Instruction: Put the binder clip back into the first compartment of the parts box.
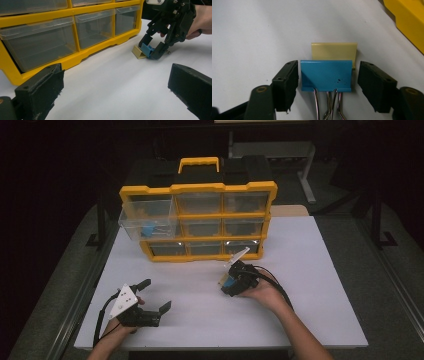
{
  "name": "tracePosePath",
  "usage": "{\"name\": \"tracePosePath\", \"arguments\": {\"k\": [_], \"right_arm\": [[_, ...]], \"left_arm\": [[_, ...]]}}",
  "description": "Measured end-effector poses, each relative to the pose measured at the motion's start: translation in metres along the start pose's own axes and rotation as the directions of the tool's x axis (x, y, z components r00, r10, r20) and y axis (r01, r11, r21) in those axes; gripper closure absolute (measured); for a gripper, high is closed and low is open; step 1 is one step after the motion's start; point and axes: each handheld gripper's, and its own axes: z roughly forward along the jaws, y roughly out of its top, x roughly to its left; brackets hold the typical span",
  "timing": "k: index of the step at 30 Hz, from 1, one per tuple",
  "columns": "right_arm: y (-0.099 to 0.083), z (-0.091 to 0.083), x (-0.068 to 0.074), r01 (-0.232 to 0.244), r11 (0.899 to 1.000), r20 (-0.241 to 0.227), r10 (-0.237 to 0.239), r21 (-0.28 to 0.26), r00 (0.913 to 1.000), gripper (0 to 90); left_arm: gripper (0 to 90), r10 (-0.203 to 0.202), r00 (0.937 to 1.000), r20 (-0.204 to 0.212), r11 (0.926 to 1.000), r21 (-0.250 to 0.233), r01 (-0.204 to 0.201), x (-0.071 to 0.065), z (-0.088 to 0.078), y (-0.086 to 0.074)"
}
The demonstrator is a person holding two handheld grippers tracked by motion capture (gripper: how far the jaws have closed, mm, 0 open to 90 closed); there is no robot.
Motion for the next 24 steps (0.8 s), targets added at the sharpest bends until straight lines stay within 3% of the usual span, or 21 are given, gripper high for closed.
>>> {"name": "tracePosePath", "arguments": {"k": [14, 24], "right_arm": [[-0.0018, -0.0025, -0.002, -0.008, 1.0, -0.015, 0.008, -0.009, 0.9999, 46.1], [-0.0021, -0.004, -0.0046, -0.022, 1.0, -0.029, 0.021, -0.008, 0.9993, 48.3]], "left_arm": [[0.0, -0.004, 1.0, 0.002, 1.0, -0.002, 0.004, -0.0003, 0.0002, 0.0001], [0.0, -0.002, 1.0, 0.002, 1.0, -0.001, 0.002, -0.0002, -0.0002, 0.0003]]}}
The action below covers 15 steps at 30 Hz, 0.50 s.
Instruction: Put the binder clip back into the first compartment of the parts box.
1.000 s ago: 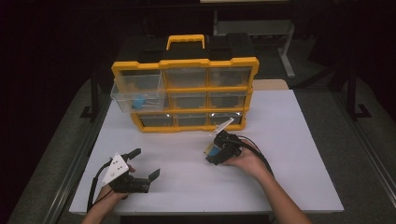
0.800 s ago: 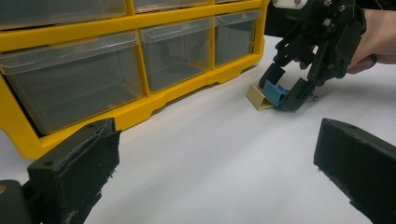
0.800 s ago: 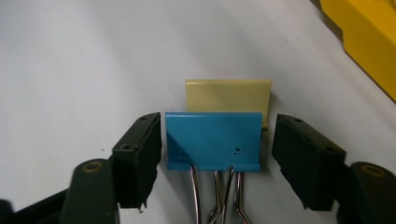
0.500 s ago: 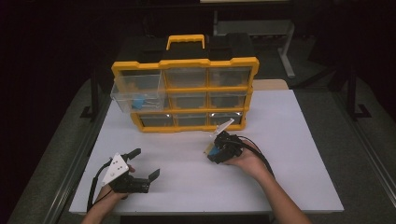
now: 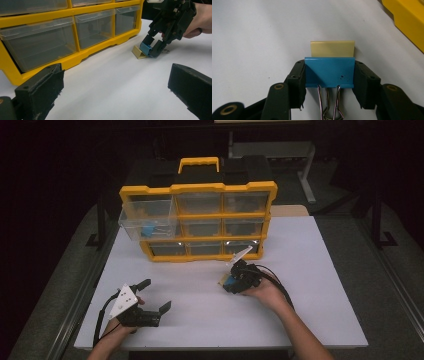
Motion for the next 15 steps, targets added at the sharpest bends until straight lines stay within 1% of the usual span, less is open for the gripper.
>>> {"name": "tracePosePath", "arguments": {"k": [7, 11, 15], "right_arm": [[-0.0003, -0.0025, -0.0036, -0.011, 1.0, -0.024, 0.011, 0.0, 0.9996, 48.8], [-0.0005, -0.0042, -0.0062, -0.044, 0.999, -0.064, 0.044, 0.001, 0.997, 49.0], [-0.0002, -0.0065, -0.0068, -0.04, 0.999, -0.069, 0.04, -0.002, 0.9968, 49.0]], "left_arm": [[0.0, 0.001, 1.0, 0.001, 1.0, 0.002, -0.001, 0.0002, -0.0002, 0.0001], [0.0, 0.002, 1.0, 0.001, 1.0, 0.002, -0.002, 0.0003, -0.0003, 0.0001], [0.0, 0.002, 1.0, 0.001, 1.0, 0.002, -0.002, 0.0002, -0.0002, 0.0]]}}
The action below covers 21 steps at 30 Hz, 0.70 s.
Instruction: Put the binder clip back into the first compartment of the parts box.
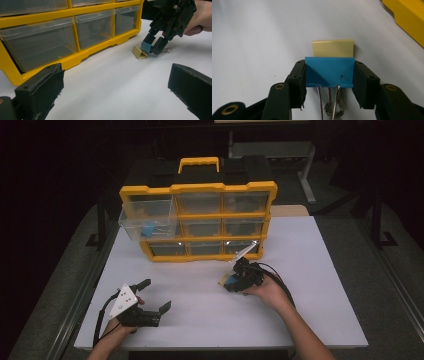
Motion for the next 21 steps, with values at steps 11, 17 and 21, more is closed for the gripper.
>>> {"name": "tracePosePath", "arguments": {"k": [11, 17, 21], "right_arm": [[0.006, -0.011, 0.002, 0.009, 1.0, -0.004, -0.009, -0.027, 1.0, 49.0], [0.009, -0.015, 0.002, 0.016, 0.999, 0.001, -0.016, -0.041, 0.9999, 49.0], [0.013, -0.021, 0.002, 0.007, 0.998, -0.01, -0.008, -0.056, 0.9999, 49.0]], "left_arm": [[0.0, -0.001, 1.0, -0.001, 1.0, 0.003, 0.001, 0.0, 0.0, 0.0], [0.0, -0.001, 1.0, 0.0, 1.0, 0.001, 0.001, 0.0, 0.001, -0.001], [0.0, -0.002, 1.0, 0.0, 1.0, 0.001, 0.002, 0.0, 0.001, -0.001]]}}
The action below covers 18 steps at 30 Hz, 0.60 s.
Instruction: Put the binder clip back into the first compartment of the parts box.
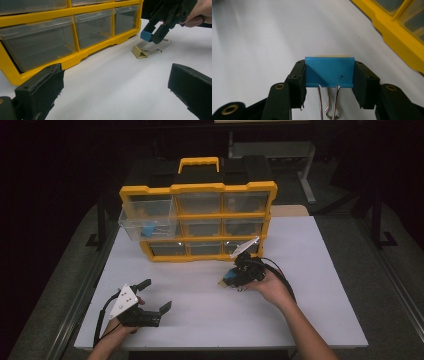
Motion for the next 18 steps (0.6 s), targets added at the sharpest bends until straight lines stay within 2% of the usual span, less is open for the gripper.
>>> {"name": "tracePosePath", "arguments": {"k": [4, 7, 10, 13, 14, 16, 18], "right_arm": [[0.003, -0.004, 0.0, 0.008, 1.0, 0.005, -0.008, -0.009, 1.0, 49.0], [0.005, -0.006, 0.0, -0.004, 1.0, -0.01, 0.004, -0.015, 0.9999, 49.0], [0.008, -0.007, 0.0, 0.014, 1.0, -0.003, -0.014, -0.014, 0.9999, 49.0], [0.012, -0.01, 0.002, 0.017, 1.0, -0.011, -0.017, -0.022, 0.9998, 49.0], [0.013, -0.011, 0.003, 0.004, 1.0, -0.031, -0.004, -0.027, 0.9995, 49.0], [0.015, -0.013, 0.003, -0.002, 0.999, -0.041, 0.0, -0.035, 0.9991, 49.0], [0.017, -0.014, 0.002, 0.008, 0.999, -0.035, -0.009, -0.037, 0.9993, 49.0]], "left_arm": [[0.0, 0.001, 1.0, 0.0, 1.0, 0.002, -0.001, 0.0, 0.0, 0.0], [0.0, -0.002, 1.0, 0.0, 1.0, -0.002, 0.002, 0.0, 0.0, 0.0], [0.0, -0.004, 1.0, -0.001, 1.0, -0.002, 0.004, 0.0, 0.0, 0.0], [0.0, -0.005, 1.0, -0.002, 1.0, -0.002, 0.005, 0.0, 0.0, 0.0], [0.0, -0.004, 1.0, -0.003, 1.0, -0.001, 0.004, 0.0, 0.0, 0.0], [0.0, -0.005, 1.0, -0.002, 1.0, -0.001, 0.005, 0.0, 0.0, 0.0], [0.0, -0.009, 1.0, 0.002, 1.0, -0.005, 0.009, 0.001, -0.001, 0.0]]}}
